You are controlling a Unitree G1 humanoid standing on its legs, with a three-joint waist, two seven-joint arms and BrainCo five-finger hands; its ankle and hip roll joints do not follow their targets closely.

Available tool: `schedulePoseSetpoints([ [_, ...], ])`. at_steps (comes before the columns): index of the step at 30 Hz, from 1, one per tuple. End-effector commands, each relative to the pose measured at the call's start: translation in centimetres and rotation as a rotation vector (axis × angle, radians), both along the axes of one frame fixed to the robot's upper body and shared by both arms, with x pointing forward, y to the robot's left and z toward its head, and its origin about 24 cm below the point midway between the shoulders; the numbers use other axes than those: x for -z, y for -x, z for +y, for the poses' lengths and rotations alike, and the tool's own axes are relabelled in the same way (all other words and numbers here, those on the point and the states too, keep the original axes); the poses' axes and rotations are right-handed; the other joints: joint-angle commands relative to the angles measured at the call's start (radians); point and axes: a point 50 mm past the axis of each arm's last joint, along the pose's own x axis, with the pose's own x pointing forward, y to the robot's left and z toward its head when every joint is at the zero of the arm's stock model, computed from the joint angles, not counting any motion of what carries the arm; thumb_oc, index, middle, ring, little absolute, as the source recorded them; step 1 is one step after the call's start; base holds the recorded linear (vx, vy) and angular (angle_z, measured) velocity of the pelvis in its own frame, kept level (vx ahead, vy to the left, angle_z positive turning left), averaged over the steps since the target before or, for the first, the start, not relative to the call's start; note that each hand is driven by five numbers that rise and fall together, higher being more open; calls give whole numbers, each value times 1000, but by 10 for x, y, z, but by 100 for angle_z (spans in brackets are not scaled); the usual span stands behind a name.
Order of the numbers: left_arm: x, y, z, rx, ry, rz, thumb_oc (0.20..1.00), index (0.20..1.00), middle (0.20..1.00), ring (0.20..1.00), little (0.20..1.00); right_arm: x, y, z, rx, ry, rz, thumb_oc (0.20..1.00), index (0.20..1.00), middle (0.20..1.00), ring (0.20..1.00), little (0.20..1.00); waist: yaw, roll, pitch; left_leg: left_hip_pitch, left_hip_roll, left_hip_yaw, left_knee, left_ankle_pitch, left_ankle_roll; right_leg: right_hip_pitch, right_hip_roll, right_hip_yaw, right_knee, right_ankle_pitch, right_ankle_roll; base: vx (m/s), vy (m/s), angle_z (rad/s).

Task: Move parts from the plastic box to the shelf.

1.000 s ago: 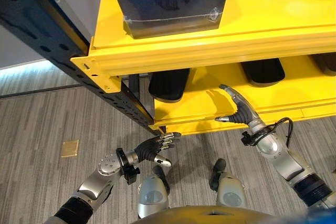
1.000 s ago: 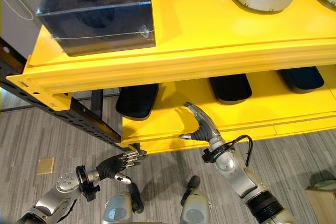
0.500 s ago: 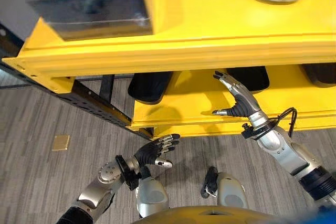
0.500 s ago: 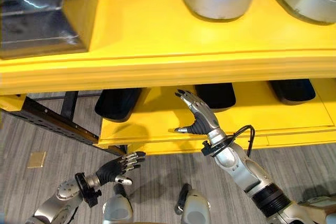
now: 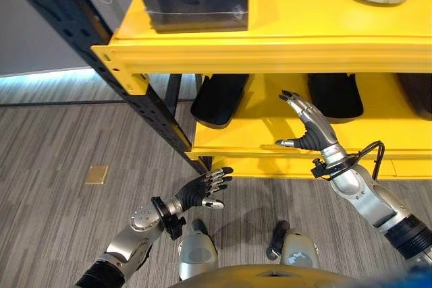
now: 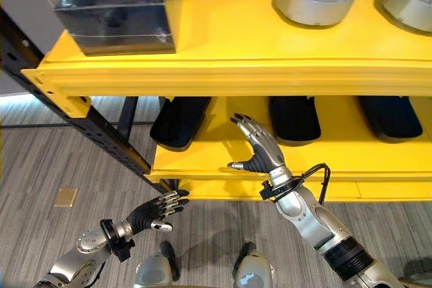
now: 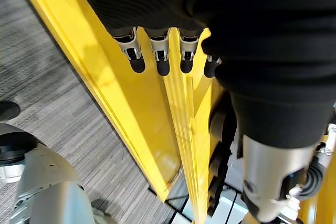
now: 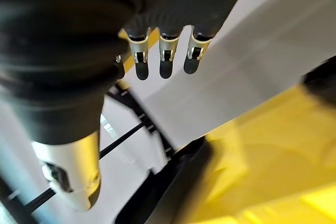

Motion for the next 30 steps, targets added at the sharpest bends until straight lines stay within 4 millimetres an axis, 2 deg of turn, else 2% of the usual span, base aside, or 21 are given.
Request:
schedulePoseSetpoints([
  [1, -15, -1, -5, 12, 51, -94, 1000, 1000, 1000, 1000, 1000, -36, 5, 24, -183, -15, -144, 1000, 1000, 1000, 1000, 1000, 14, -10, -6, 15, 62, -52, 65, -31, 7, 48, -40, 46, -56, 31, 106, -44, 23, 27],
  [5, -17, -2, 2, -29, 57, -108, 1000, 1000, 1000, 1000, 1000, -55, 8, 41, -306, 45, -209, 1000, 1000, 1000, 1000, 1000, 42, -7, 15, -16, 59, -67, 68, -27, 8, 22, -58, 30, -39, 34, 114, -99, 20, 15],
  [9, -20, -9, 6, -30, 44, -139, 1000, 1000, 1000, 1000, 1000, -71, -5, 59, -374, 200, -201, 1000, 1000, 1000, 1000, 1000, 78, 2, 53, -71, 66, -83, 84, -18, 2, -26, -91, 9, -9, 43, 120, -207, -4, 26],
  [10, -22, -11, 6, -23, 49, -143, 1000, 1000, 1000, 1000, 1000, -74, -11, 63, -369, 232, -204, 1000, 1000, 1000, 1000, 1000, 92, 7, 65, -80, 59, -90, 90, -19, 6, -29, -95, 2, 4, 39, 117, -151, -2, 36],
  [16, -20, -12, 2, -5, 48, -134, 1000, 1000, 1000, 1000, 1000, -79, -17, 73, -373, 266, -229, 1000, 1000, 1000, 1000, 1000, 107, 16, 80, -102, 57, -98, 100, -16, 8, -48, -111, -8, 29, 36, 116, -51, 15, 15],
  [19, -20, -14, -2, -3, 55, -132, 1000, 1000, 1000, 1000, 1000, -81, -23, 78, -335, 286, -233, 1000, 1000, 1000, 1000, 1000, 112, 23, 87, -114, 56, -102, 104, -15, 7, -55, -116, -8, 35, 34, 115, -36, 37, 5],
  [24, -22, -17, -10, 8, 61, -141, 1000, 1000, 1000, 1000, 1000, -81, -44, 75, -154, 277, -259, 1000, 1000, 1000, 1000, 1000, 117, 36, 102, -133, 51, -107, 103, -11, 6, -74, -121, -7, 42, 34, 114, -50, 40, 3],
  [26, -24, -20, -16, 18, 64, -149, 1000, 1000, 1000, 1000, 1000, -84, -53, 71, -57, 249, -327, 1000, 1000, 1000, 1000, 1000, 114, 44, 110, -143, 48, -109, 103, -10, 7, -85, -122, -3, 48, 34, 113, -50, 46, 10],
  [30, -26, -25, -24, 13, 75, -150, 1000, 1000, 1000, 1000, 1000, -87, -62, 69, 28, 209, -374, 1000, 1000, 1000, 1000, 1000, 110, 52, 118, -145, 45, -110, 102, -11, 7, -89, -119, 1, 51, 31, 109, -2, 46, 2],
])
